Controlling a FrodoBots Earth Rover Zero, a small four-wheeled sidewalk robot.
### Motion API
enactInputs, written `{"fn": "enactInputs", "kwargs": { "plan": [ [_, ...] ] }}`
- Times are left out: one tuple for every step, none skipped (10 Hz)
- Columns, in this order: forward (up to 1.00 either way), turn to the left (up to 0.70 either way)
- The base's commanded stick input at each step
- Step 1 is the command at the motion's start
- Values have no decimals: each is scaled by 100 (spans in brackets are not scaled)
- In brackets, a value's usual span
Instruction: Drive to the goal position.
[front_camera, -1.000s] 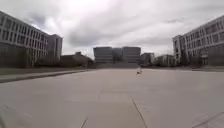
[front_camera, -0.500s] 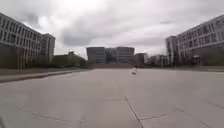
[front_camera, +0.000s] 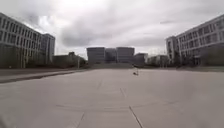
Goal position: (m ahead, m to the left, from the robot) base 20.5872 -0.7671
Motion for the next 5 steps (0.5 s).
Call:
{"fn": "enactInputs", "kwargs": {
  "plan": [
    [100, 0],
    [100, 0],
    [100, 0],
    [100, 0],
    [100, 0]
  ]
}}
